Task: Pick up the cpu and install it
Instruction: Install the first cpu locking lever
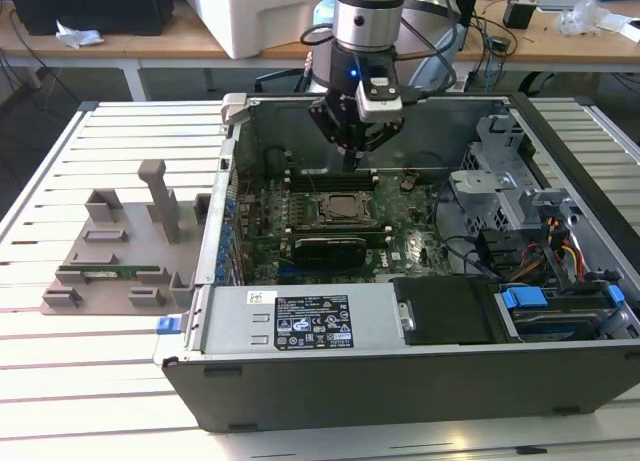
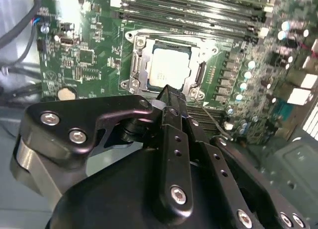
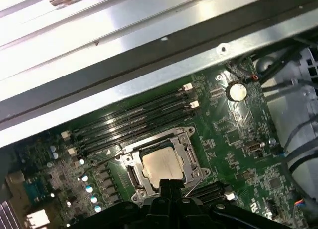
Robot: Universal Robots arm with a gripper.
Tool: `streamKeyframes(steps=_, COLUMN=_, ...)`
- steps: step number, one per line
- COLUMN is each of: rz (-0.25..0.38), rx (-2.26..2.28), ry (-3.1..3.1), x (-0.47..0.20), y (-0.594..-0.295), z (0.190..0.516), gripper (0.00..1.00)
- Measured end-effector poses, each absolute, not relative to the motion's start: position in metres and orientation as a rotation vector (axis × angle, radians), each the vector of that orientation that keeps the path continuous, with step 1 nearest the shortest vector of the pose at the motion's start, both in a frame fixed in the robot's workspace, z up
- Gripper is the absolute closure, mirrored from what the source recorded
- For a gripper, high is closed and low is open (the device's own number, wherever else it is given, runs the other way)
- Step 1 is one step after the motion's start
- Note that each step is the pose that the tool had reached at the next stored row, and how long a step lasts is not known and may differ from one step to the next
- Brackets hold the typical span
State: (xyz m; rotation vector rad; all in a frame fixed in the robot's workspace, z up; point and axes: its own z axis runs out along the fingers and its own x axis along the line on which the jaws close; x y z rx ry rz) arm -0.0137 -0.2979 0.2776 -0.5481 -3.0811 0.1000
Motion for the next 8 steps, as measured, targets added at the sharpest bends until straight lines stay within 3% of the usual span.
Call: streamKeyframes(steps=8, rz=0.075, rx=-0.201, ry=-3.128, x=-0.0138, y=-0.2979, z=0.2771, gripper=0.89)
